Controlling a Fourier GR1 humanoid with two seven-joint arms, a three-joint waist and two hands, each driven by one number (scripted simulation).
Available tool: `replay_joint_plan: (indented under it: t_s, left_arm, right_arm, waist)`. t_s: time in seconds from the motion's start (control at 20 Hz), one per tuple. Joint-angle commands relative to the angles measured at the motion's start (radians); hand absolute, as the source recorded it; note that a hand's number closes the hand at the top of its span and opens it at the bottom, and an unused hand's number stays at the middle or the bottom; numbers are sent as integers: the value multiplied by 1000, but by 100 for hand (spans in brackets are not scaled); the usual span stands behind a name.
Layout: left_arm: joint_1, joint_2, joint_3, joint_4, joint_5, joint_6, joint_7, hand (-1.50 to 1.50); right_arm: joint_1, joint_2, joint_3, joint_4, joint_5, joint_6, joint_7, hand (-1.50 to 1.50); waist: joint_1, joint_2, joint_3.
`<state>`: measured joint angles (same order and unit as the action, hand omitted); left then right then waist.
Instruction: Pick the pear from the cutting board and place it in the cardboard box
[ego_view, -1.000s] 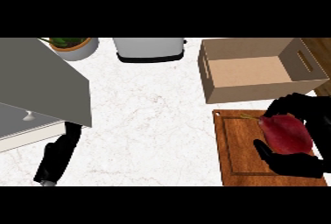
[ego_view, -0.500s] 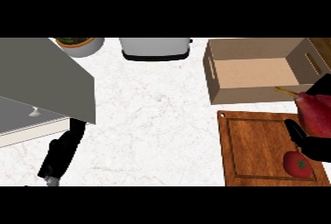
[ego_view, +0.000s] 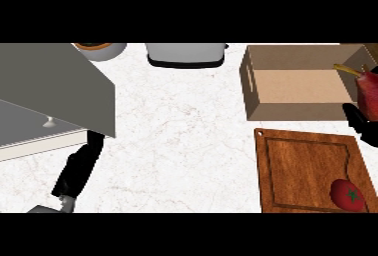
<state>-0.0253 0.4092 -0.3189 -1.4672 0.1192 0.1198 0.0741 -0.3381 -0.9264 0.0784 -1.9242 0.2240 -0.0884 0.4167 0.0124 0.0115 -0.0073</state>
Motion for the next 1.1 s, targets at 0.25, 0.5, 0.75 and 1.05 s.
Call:
replay_joint_plan:
  t_s: [0.25,0.5,0.75,1.05]
  left_arm:
    - [-183,-48,-26,-98,6,-56,-12,0]
    - [-203,-55,-15,-52,4,-63,-45,0]
    - [-208,-97,-51,-61,-34,-23,-34,0]
    - [-170,-73,-35,-84,-8,-48,-48,0]
  right_arm:
    - [-138,35,25,228,73,2,-22,150]
    - [-198,51,65,394,140,7,-108,150]
    - [-248,120,127,533,212,-13,-134,150]
    - [-261,278,112,729,148,-42,-144,-150]
  waist:
    - [13,-1,7]
    - [18,7,7]
    - [22,7,8]
    - [26,5,10]
